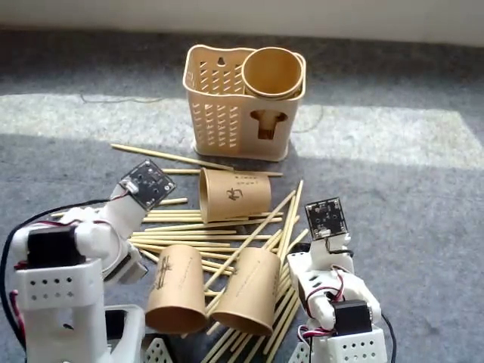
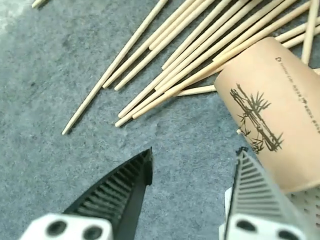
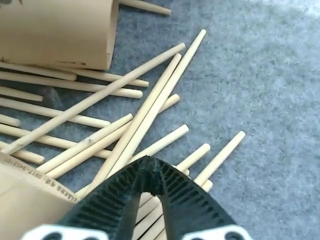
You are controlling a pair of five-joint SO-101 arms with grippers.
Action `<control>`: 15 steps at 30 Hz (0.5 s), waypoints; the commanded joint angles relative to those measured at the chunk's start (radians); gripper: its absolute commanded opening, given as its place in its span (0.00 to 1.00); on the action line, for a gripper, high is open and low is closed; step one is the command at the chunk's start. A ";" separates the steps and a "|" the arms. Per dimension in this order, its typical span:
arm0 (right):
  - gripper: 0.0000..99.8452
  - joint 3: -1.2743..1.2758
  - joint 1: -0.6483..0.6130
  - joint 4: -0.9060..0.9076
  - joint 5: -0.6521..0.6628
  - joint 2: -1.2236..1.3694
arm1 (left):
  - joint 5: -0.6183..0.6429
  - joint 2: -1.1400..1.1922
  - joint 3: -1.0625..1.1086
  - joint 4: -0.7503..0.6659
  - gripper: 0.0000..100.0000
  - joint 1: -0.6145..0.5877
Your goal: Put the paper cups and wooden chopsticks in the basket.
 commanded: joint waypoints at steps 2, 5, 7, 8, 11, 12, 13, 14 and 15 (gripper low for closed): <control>0.01 -0.002 0.010 -0.028 -0.002 -0.010 | -0.002 0.041 -0.047 0.011 0.26 0.150; 0.01 0.001 0.010 -0.051 -0.002 -0.010 | 0.002 0.041 -0.048 0.011 0.26 0.223; 0.01 0.001 0.010 -0.053 -0.002 -0.010 | 0.002 0.041 -0.054 0.011 0.26 0.257; 0.01 0.001 0.010 -0.053 -0.002 -0.010 | 0.003 0.041 -0.062 0.011 0.26 0.271; 0.01 0.001 0.010 -0.053 -0.002 -0.010 | 0.041 0.041 -0.093 0.011 0.26 0.317; 0.01 0.001 0.010 -0.054 -0.002 -0.010 | 0.054 0.041 -0.099 0.011 0.26 0.337; 0.01 0.001 0.010 -0.054 -0.002 -0.010 | 0.066 0.041 -0.101 0.011 0.26 0.360; 0.01 0.001 0.010 -0.054 -0.002 -0.010 | 0.078 0.041 -0.101 0.011 0.26 0.387; 0.01 0.001 0.010 -0.054 -0.002 -0.010 | 0.092 0.041 -0.097 0.011 0.26 0.415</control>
